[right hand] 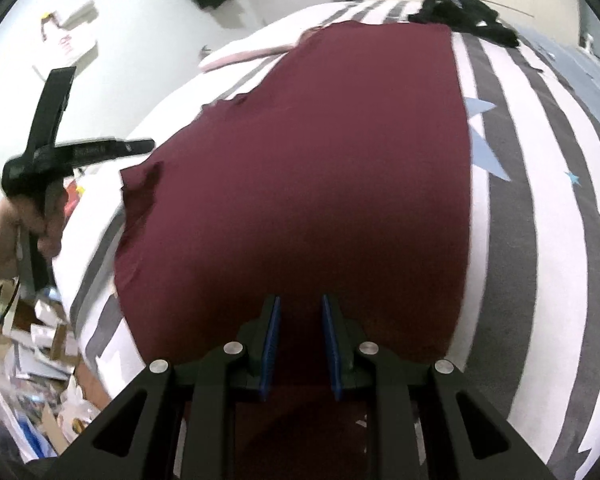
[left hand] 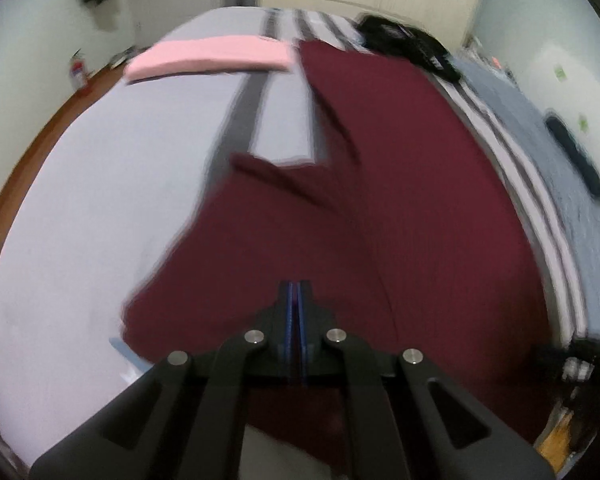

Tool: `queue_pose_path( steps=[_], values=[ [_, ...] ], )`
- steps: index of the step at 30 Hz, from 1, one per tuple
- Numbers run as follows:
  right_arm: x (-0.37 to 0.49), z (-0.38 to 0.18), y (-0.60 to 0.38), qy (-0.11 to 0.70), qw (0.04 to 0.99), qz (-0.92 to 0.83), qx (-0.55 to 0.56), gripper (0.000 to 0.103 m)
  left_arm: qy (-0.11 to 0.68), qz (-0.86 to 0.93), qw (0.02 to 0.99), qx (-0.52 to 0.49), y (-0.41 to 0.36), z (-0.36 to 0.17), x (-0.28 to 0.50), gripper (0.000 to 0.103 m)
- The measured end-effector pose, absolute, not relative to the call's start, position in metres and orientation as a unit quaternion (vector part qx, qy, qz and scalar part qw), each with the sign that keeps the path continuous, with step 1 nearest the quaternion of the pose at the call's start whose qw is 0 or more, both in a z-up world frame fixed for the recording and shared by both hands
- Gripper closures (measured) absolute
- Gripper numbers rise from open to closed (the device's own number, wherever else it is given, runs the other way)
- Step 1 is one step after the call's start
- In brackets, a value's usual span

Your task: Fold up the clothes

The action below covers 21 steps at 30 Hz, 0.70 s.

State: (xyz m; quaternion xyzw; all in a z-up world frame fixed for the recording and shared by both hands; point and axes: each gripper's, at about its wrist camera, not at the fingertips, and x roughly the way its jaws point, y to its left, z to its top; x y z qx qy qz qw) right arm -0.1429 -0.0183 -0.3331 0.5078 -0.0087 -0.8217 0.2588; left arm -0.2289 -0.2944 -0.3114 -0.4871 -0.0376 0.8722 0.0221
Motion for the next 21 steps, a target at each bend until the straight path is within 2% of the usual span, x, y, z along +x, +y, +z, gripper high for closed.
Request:
queue_pose_path(
  steps=[10,16,21],
  values=[
    [-0.127,-0.343,-0.015,-0.006,0.267,-0.816,0.512,0.081,-0.018,0.864,-0.083,-0.495,-0.355,-0.347,-0.275,0.101],
    [-0.116,-0.343,-0.005,-0.002,0.268,-0.813,0.516,0.081,-0.061,0.862,-0.141,-0.483,-0.393,-0.329,-0.27,0.101],
    [-0.104,-0.341,-0.002,0.024,0.271,-0.807,0.524,0.081,-0.063,0.876,-0.059,-0.474,-0.341,-0.299,-0.235,0.101]
  ],
)
